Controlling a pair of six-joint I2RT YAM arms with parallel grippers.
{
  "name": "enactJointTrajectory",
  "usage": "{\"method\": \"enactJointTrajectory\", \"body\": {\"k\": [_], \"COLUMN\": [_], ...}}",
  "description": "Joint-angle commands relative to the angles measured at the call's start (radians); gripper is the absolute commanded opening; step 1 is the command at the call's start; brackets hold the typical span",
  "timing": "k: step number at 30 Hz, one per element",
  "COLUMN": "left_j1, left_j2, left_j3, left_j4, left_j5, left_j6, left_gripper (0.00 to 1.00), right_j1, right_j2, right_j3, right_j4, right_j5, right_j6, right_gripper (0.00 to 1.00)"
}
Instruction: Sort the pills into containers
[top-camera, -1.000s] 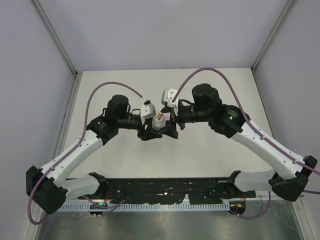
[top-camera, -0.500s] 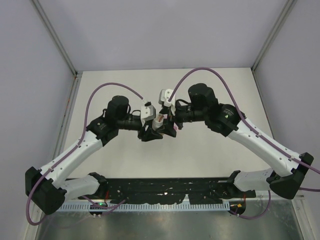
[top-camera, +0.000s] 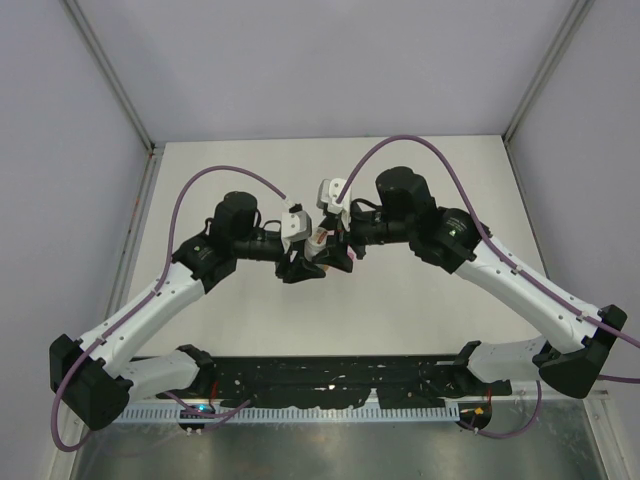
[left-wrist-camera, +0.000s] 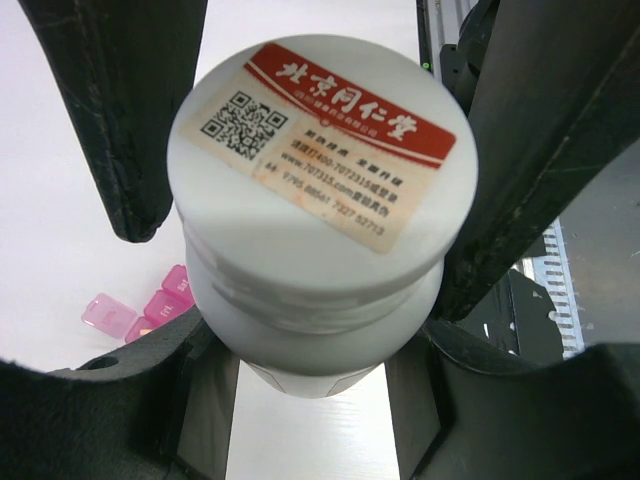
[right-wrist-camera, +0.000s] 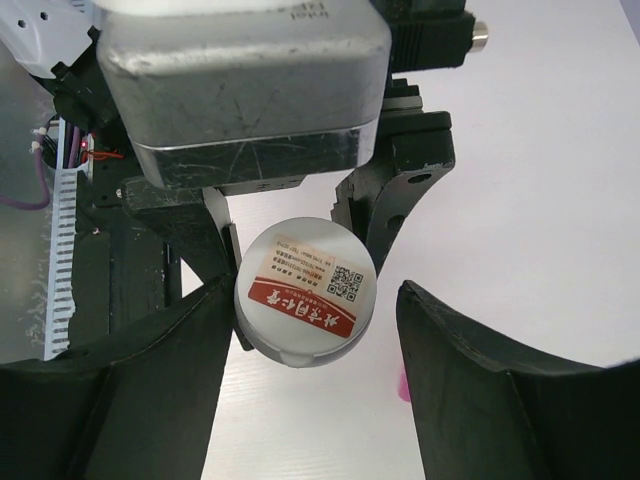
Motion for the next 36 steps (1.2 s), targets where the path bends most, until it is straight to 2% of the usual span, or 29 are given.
{"method": "enactJointTrajectory", "body": {"k": [1,8,12,17,20,24,29,36], "left_j1": [-0.002,-0.004,-0.004,-0.005,-0.002,-0.002,-0.002,0.001], "left_j2": [-0.025,-0.028,-0.025,-0.02,-0.015,-0.012,0.0,0.003], "left_j3": [0.021,0.02,0.02,0.017,0.017,0.018,0.029,0.026], "left_j4": [0.026,0.026,0.026,0.023,0.023,0.029,0.023,0.032], "left_j5": [0.0,0.001,0.0,-0.02,-0.034,-0.057,-0.077,-0.105], "left_j6": [0.01,0.003,0.003,0.0,-0.005,-0.017,-0.023,-0.034], "left_gripper": [0.0,0.0,0.0,0.01,0.14,0.31,0.41,0.62], "right_j1": [-0.001,-0.001,-0.001,-0.008,-0.017,-0.024,-0.034,-0.047], "right_j2": [0.009,0.015,0.012,0.003,-0.003,-0.013,-0.02,-0.033], "right_j3": [0.003,0.006,0.006,0.005,0.0,-0.005,-0.008,-0.014], "right_j4": [0.041,0.04,0.037,0.034,0.037,0.037,0.037,0.037], "right_j5": [-0.01,-0.019,-0.019,-0.017,-0.019,-0.019,-0.013,-0.011], "right_j6": [0.005,0.009,0.005,0.001,0.001,0.005,0.006,0.005], "right_gripper": [0.68,0.6,0.43,0.33,0.27,0.24,0.22,0.21]}}
